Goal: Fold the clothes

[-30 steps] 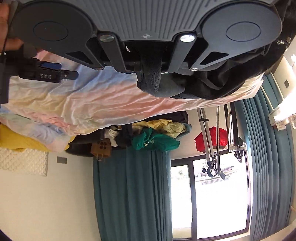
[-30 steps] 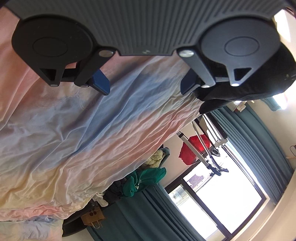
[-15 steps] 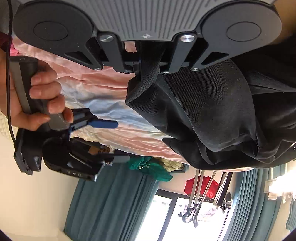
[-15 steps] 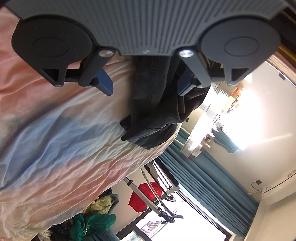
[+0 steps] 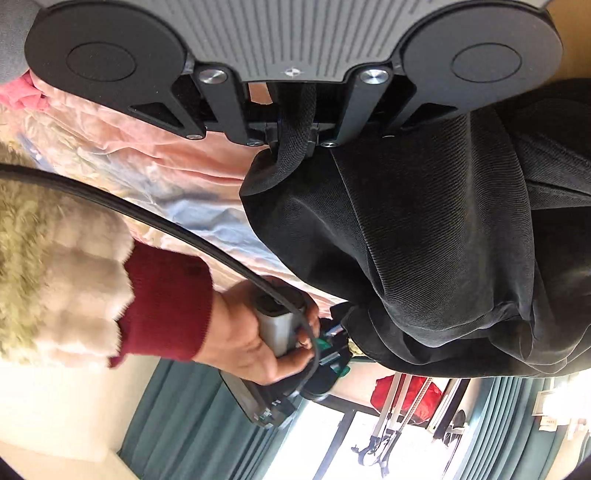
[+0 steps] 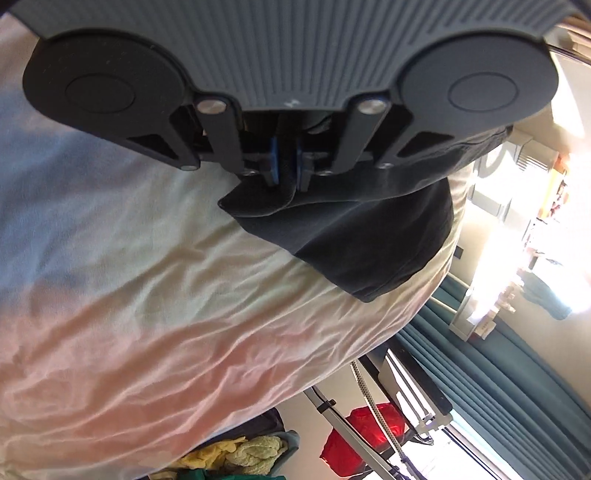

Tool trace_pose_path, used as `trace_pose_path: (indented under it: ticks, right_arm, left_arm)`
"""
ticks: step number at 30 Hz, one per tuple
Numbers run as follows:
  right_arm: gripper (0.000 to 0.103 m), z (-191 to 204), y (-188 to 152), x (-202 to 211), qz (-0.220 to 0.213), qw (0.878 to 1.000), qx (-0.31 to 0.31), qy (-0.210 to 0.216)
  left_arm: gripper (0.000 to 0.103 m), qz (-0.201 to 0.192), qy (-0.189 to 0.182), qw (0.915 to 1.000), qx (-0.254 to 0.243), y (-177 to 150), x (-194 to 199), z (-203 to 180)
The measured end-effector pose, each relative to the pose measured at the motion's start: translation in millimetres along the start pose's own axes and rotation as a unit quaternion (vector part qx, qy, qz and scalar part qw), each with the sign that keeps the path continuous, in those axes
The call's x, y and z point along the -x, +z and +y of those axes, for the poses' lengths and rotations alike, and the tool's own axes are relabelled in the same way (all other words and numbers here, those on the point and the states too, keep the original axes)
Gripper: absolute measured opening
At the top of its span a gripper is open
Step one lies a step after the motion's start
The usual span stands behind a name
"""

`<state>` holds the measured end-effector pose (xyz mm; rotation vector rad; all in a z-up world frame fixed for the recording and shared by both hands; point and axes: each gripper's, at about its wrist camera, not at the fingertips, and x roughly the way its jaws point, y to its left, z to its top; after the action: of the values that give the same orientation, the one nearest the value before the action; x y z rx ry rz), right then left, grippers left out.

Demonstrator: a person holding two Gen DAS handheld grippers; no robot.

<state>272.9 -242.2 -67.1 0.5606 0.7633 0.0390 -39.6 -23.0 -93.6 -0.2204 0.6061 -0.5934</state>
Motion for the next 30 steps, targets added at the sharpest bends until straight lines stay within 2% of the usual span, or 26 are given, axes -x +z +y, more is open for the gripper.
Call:
trace_pose_path:
  ticks: [2,5,8,10,14,17,19,20,22,25,27,30]
  right_arm:
    - [0.010,33.2,15.2,-0.8,-0.033,0.997,0.062,-0.014]
    - [0.010,83.0,39.5,-0.5,-0.067,0.989,0.132,0.015]
    - [0.010,136.8,54.3,-7.7,-0.065,0.979,0.187,0.051]
    - [0.010,173.0,50.3,-10.5,-0.058,0.967,0.230,0.093]
    - [0.010,225.7,15.7,-19.7,-0.015,0.943,0.303,0.138]
    - [0.013,243.0,-16.9,-29.5,0.034,0.926,0.348,0.141]
    - [0.021,240.2,-28.4,-31.1,0.071,0.920,0.358,0.143]
    - [0.024,234.3,-28.2,-26.8,0.079,0.920,0.354,0.151]
    - [0.048,220.0,-24.5,-14.1,0.083,0.921,0.340,0.168]
    - [0.071,181.3,1.2,17.0,0.040,0.938,0.279,0.200]
    - [0.072,146.2,24.2,35.1,0.007,0.953,0.214,0.216]
    - [0.072,80.4,51.7,47.5,-0.041,0.973,0.102,0.204]
  left_arm:
    - [0.009,-0.001,-0.019,0.9998,0.009,3.8,-2.8,6.7]
    - [0.009,-0.001,-0.046,0.9980,0.044,7.0,-3.1,25.6]
    - [0.009,-0.005,-0.059,0.9973,0.043,6.8,-1.3,30.7]
    - [0.009,-0.006,-0.062,0.9974,0.036,6.0,0.3,30.6]
    - [0.009,-0.007,-0.064,0.9973,0.036,5.7,4.1,35.1]
    - [0.009,-0.006,-0.065,0.9972,0.038,7.1,6.2,32.7]
    - [0.009,-0.007,-0.064,0.9972,0.039,7.0,10.0,33.2]
    - [0.009,-0.007,-0.063,0.9973,0.038,6.9,11.9,33.1]
    - [0.009,-0.006,-0.061,0.9974,0.037,6.7,15.3,33.1]
    - [0.010,-0.004,-0.059,0.9975,0.037,6.7,19.4,33.6]
    - [0.010,-0.003,-0.058,0.9975,0.039,7.1,21.8,34.3]
    - [0.010,-0.002,-0.056,0.9976,0.039,7.1,25.4,35.5]
